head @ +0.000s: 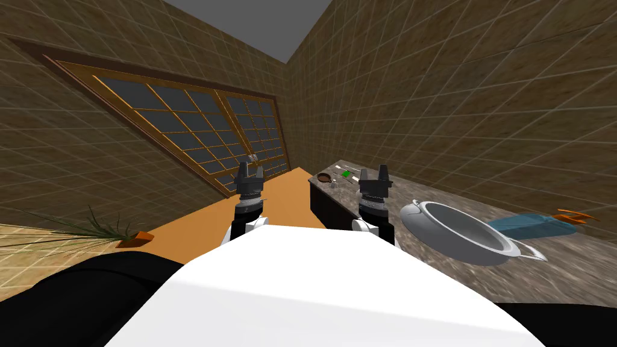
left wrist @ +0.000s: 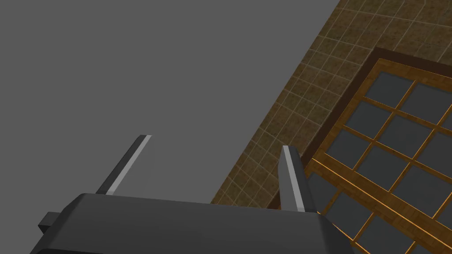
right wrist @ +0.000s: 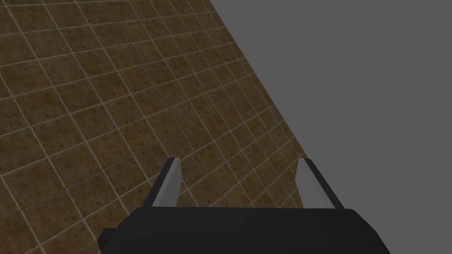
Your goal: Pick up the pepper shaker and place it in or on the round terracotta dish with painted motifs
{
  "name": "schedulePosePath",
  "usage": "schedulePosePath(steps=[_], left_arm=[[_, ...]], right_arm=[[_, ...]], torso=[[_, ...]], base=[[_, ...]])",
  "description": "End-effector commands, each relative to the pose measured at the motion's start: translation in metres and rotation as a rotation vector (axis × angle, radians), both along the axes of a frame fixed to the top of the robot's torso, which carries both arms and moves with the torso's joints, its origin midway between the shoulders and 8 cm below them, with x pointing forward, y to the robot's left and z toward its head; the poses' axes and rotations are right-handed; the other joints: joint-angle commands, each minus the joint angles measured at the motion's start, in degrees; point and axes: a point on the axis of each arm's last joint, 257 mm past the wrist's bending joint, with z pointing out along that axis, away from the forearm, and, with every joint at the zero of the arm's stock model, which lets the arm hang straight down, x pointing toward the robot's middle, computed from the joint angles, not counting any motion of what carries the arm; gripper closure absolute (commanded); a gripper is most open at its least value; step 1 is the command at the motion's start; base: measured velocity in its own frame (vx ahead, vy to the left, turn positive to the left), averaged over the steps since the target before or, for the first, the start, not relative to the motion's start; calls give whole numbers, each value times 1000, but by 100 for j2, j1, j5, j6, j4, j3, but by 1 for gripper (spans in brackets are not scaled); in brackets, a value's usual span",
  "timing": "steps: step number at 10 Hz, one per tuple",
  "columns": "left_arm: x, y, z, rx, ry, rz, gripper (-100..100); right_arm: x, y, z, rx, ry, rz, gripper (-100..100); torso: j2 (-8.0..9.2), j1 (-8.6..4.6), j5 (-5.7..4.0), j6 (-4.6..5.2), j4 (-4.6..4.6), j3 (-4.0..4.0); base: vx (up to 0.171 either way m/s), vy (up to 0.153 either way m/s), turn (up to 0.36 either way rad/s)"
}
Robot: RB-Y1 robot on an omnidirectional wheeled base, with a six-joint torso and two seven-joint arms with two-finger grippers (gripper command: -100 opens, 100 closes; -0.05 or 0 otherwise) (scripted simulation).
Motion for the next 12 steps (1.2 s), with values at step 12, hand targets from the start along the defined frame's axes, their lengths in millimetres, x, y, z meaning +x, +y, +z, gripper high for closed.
schedulePosePath(steps=[12], left_arm=[[0,0,0,0,0,0,0]], right_arm=[[43,66,-64,-501,156,-93,-100]], torso=[[-10,24,5,0,-2,-5]], base=[[5,70,-189]])
